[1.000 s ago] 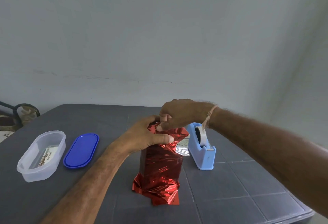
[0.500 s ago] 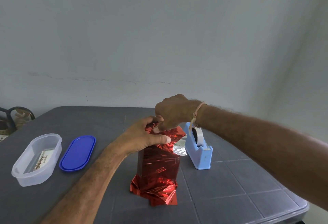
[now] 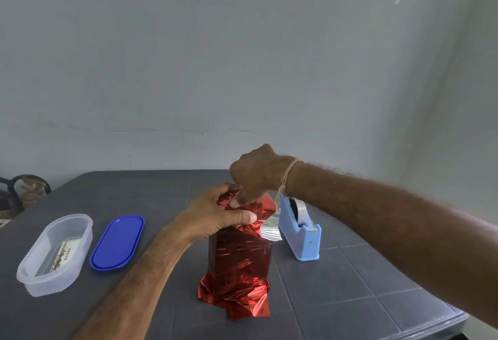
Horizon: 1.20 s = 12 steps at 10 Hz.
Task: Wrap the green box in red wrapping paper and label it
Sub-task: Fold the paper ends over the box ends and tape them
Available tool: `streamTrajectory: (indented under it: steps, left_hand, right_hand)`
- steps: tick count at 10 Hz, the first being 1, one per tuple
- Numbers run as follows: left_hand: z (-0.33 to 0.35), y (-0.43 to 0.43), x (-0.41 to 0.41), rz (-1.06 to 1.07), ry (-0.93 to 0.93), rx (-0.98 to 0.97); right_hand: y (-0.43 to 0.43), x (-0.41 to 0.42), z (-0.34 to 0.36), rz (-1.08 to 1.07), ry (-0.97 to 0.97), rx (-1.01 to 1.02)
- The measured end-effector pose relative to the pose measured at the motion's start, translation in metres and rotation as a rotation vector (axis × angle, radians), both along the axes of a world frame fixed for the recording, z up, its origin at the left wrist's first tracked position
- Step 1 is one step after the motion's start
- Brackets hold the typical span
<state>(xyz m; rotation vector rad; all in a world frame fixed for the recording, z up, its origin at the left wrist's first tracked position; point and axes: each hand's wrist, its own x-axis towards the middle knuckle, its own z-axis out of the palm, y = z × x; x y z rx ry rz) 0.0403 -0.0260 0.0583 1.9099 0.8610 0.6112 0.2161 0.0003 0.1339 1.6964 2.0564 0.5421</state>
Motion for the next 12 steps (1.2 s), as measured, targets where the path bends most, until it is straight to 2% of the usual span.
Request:
streamTrajectory:
  steps: [1,3,5,6,8,12]
  left_hand:
    - [0.002,-0.003,0.001,-0.017,0.0,0.004]
    - [0.002,-0.003,-0.001,-0.021,-0.016,0.013]
    - [0.001,0.0,-0.002,-0.007,0.008,0.026]
    - [0.0,-0.001,-0.002,-0.005,0.001,0.023]
    - [-0.001,-0.002,-0.003,0.005,-0.003,0.027]
    - [0.003,-0.007,-0.002,-0.024,-0.054,-0.006]
  right_hand:
    - [-0.039,-0.02,0.026,-0.095,0.119,-0.057]
    - [-0.05,0.004,0.018,-0.194,0.633,-0.167]
    - [-0.049,0.026,0.011,-0.16,0.845,-0.22]
    - [-0.053,0.022,0.011,-0.161,0.898,-0.207]
    - [-0.058,0.007,-0.003,-0.164,0.743,0.032]
    - [-0.069,0.005,-0.019,-0.209,0.894,0.225]
